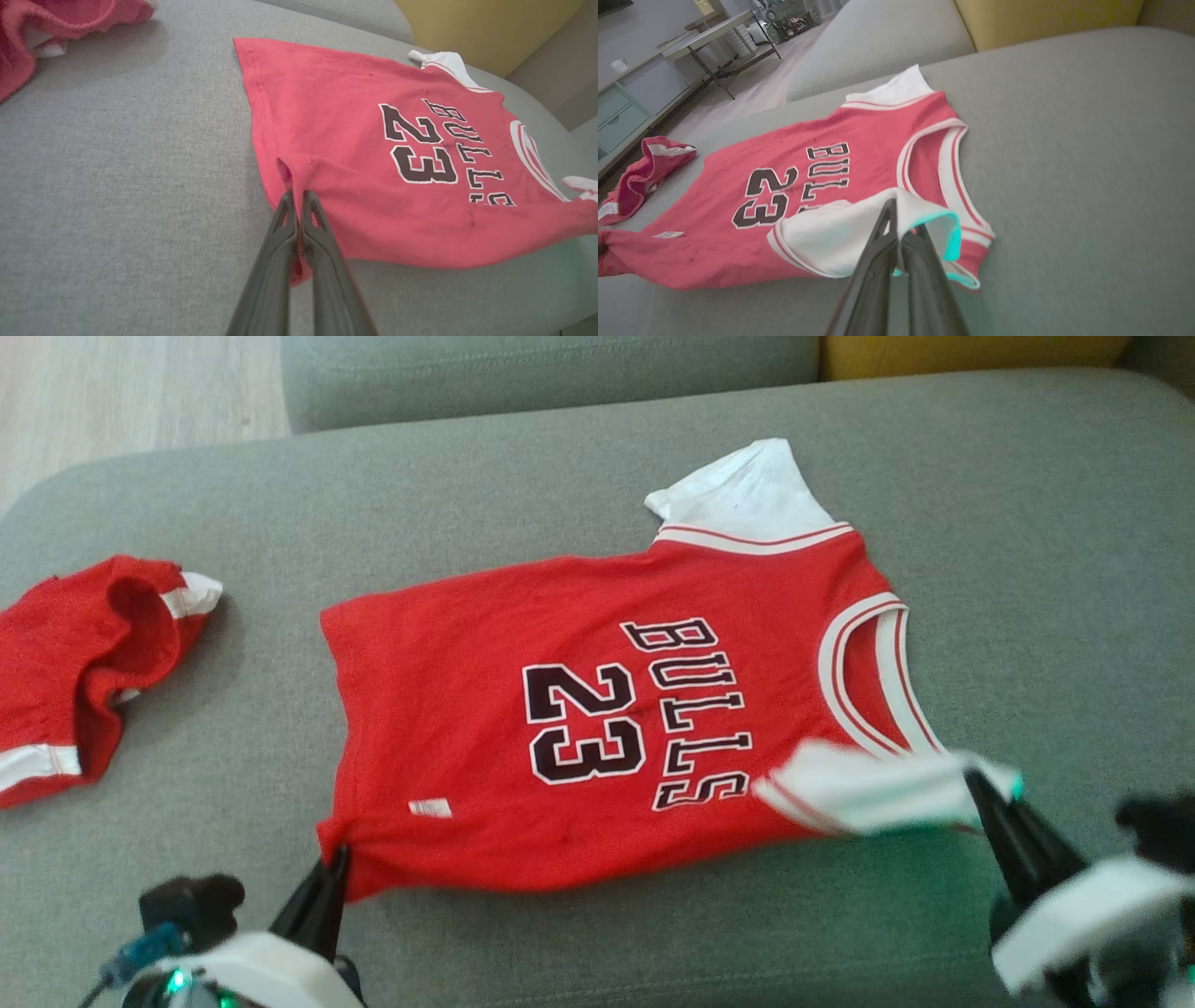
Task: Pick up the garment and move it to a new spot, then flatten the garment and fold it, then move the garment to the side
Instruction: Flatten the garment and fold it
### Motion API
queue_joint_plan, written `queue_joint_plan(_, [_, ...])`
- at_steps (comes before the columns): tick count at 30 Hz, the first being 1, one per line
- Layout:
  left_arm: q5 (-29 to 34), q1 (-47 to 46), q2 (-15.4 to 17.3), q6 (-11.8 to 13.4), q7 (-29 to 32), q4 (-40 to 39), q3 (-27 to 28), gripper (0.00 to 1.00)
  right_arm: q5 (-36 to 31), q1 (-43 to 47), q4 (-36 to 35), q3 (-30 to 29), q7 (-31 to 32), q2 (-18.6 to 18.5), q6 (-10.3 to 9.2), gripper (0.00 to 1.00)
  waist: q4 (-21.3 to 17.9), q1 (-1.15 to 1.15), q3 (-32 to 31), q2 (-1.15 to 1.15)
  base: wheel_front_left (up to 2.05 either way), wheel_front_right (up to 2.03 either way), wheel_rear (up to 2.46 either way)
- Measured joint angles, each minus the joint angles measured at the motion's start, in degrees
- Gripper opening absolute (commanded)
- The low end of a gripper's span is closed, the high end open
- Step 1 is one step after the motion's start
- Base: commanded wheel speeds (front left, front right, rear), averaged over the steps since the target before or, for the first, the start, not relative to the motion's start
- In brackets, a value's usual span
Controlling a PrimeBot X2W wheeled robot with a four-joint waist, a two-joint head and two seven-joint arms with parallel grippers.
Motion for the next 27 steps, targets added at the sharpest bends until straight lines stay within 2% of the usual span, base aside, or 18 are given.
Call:
queue_joint_plan(6, [-1.15, -4.43, -0.16, -0.12, 0.41, 0.58, -0.01, 0.0, -0.34, -11.2, 5.56, 4.95, -1.31, -4.39, 0.0, 0.0, 0.58, 0.0, 2.16, 0.0, 0.0, 0.0, 0.0])
queue_joint_plan(10, [-1.36, -9.01, -0.96, -1.09, 0.35, 2.92, -0.32, 0.0, 0.35, -16.02, 11.03, 8.59, -3.99, -7.45, 0.0, 0.0, 2.02, 0.0, 3.7, 0.0, 0.0, 0.0, 0.0])
queue_joint_plan(19, [-3.33, -14.5, -2.89, -1.51, 1.51, 10.07, -0.7, 0.0, 0.91, -25.15, 21.61, 15.63, -12.52, -10.55, 0.0, 0.0, 3.34, 0.0, 6.9, 0.0, 0.0, 0.0, 0.0])
queue_joint_plan(24, [-4.23, -14.48, -3.28, -1.6, 2.09, 11.14, -0.98, 0.0, 2.43, -28.22, 28.27, 18.2, -15.79, -10.63, 0.0, 0.0, 3.51, 0.0, 7.77, 0.0, 0.0, 0.0, 0.0])
queue_joint_plan(25, [-4.32, -14.47, -3.3, -1.6, 2.07, 11.47, -1.02, 0.16, 2.88, -28.58, 29.53, 18.64, -16.22, -10.62, 0.0, 0.95, 3.6, 0.0, 7.88, 0.0, 0.0, 0.0, 0.0])
queue_joint_plan(26, [-4.32, -14.48, -3.34, -1.6, 1.94, 11.87, -1.13, 0.91, 3.42, -29.02, 30.73, 19.15, -16.47, -10.57, 0.0, 1.0, 3.69, 0.0, 7.94, 0.0, 0.0, 0.0, 0.0])
queue_joint_plan(27, [-4.34, -14.48, -3.44, -1.61, 1.96, 12.28, -1.32, 1.0, 3.91, -29.35, 31.66, 19.56, -16.84, -10.54, 0.0, 1.0, 3.74, 0.0, 7.96, 0.0, 0.0, 0.0, 0.0])
